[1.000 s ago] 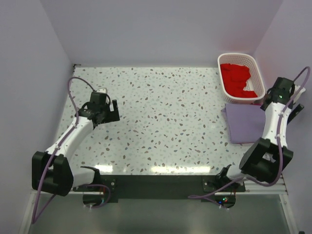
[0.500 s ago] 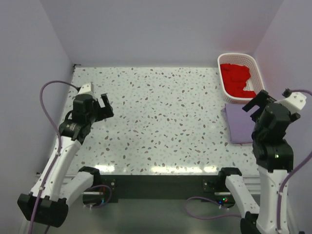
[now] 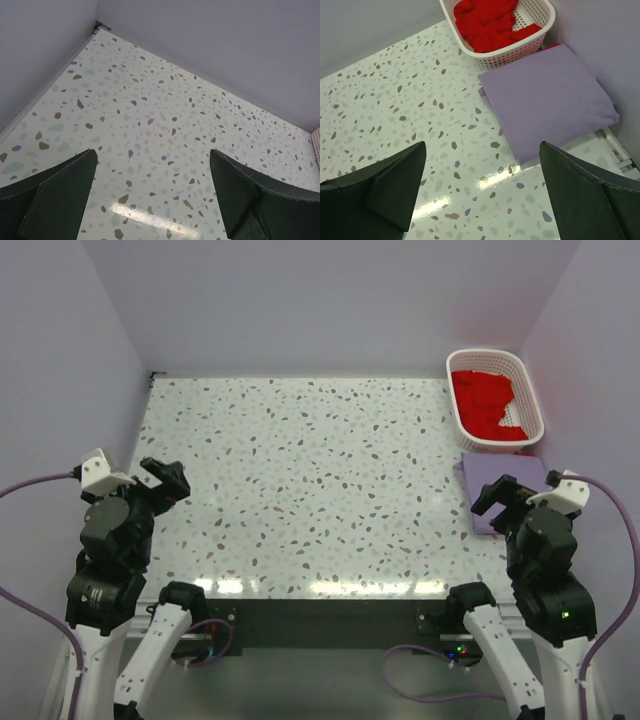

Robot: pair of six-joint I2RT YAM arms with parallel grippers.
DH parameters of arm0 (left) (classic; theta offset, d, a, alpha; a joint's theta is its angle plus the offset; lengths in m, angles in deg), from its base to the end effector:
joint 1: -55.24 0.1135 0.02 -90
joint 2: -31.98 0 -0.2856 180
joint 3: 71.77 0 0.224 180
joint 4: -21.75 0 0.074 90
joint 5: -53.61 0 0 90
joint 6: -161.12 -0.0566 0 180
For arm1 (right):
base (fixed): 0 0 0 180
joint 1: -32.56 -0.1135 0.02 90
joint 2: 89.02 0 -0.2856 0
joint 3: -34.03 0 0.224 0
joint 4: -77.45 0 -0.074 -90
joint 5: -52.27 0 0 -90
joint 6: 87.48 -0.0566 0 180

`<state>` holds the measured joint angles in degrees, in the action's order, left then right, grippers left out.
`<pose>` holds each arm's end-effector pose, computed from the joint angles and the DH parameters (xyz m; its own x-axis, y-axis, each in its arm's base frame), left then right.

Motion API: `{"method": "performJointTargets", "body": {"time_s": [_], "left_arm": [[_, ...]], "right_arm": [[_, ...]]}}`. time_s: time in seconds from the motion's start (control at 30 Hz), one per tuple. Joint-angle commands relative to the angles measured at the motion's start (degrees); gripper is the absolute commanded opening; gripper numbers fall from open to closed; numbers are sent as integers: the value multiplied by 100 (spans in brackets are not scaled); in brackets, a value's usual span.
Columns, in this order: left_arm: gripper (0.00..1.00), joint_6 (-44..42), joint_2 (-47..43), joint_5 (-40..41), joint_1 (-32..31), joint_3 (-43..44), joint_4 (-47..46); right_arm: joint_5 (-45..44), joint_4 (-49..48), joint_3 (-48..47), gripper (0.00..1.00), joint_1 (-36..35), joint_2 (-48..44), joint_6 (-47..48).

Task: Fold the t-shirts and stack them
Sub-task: Reset both grippers

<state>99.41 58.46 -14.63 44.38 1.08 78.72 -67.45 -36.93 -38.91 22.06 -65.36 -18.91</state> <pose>0.0465 0.0124 0.3797 -0.0724 -0.4343 -0.8979 -0.2467 0.8800 -0.4058 0.0274 -0.0235 0.3632 -0.1444 0.2959 -0.9442 0.3892 0.8943 0.2208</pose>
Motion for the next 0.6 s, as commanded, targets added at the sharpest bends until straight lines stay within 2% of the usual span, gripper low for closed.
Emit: {"method": "performJointTargets", "body": {"time_s": [0.0,0.2,0.33,0.57], "left_arm": [[100,238,-264,452,57,-561,-178],[100,300,-837,461,57,-1231,-803],[100,291,-846,531,48,-1504,-952],[100,80,-855,-4,31,-1908,-1391]], "right_arm": [[141,-271,282,99,-66,-203,113],[106,-263,467,99,-84,-476,183],[159,-359,546,98,-84,-599,244],[159,-412,617,99,-84,-643,262]]}}
